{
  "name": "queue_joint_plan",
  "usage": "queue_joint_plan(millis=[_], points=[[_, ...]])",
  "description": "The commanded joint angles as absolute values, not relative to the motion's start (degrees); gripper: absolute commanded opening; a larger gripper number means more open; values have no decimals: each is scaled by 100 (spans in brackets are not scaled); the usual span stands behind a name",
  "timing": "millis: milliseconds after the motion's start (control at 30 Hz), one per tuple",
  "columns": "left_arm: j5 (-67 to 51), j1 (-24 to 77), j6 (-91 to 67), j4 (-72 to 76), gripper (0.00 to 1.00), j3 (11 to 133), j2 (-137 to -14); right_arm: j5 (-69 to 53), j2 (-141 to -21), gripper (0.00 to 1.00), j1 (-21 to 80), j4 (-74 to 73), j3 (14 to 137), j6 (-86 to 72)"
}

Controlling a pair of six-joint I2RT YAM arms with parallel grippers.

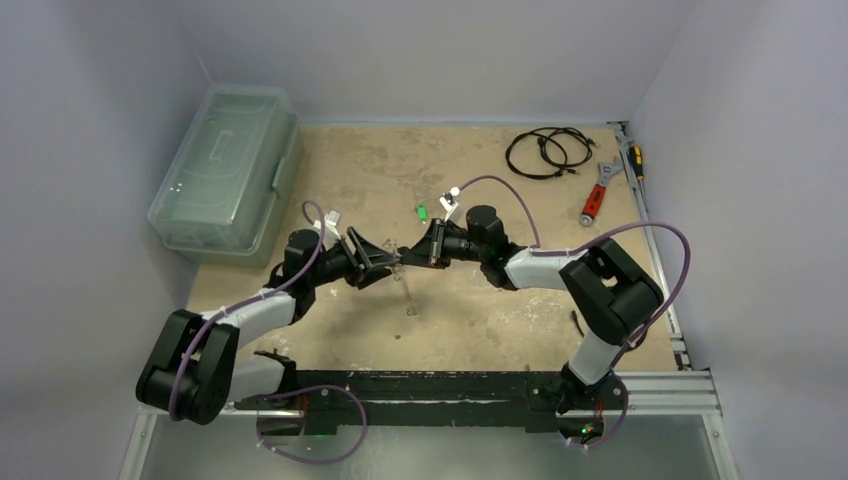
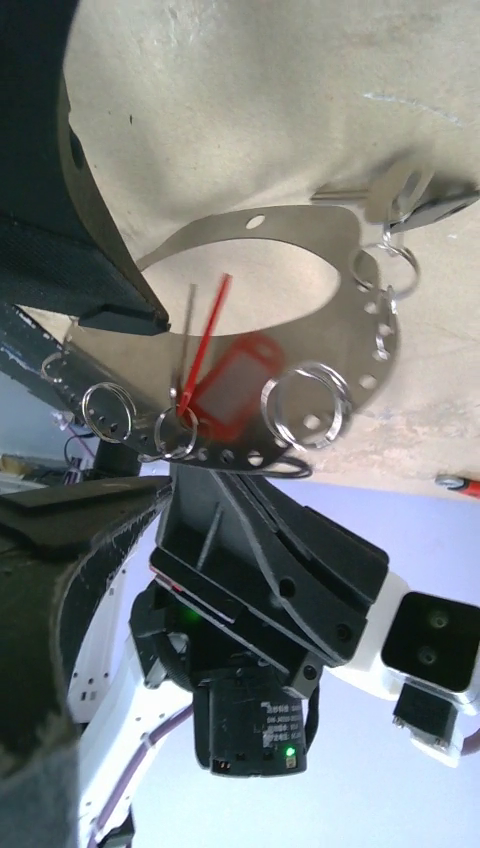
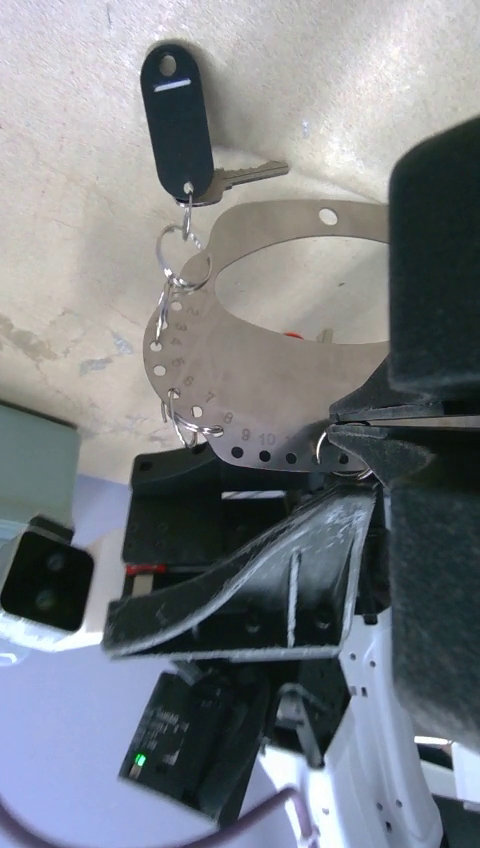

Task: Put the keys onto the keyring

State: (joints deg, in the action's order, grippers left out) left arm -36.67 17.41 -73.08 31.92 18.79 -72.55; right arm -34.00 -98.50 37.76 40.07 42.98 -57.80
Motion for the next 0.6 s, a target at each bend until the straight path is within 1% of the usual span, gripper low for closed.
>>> queue_joint_plan(millis=[0, 100, 200, 400, 567], points=[[-3200, 1767, -6281, 1764, 57, 2461, -6636, -3193, -9467, 0, 3874, 2837, 4586, -4981], [-2800, 1766, -5794, 824, 58, 2801, -6323, -2848, -9267, 0, 3944, 2144, 4816, -4555], [-2466, 1767, -5417, 258, 59, 3104, -6122, -2549, -9053, 0, 4031, 1606, 5022, -4219], [-2092, 1764, -5038, -351, 59, 3412, -5968, -1899, -8841, 0, 4340, 701, 5483, -3619], [-1821, 1767, -4722, -552, 56, 3589, -5750, -1283, -8736, 0, 4609, 32, 5887, -3110]])
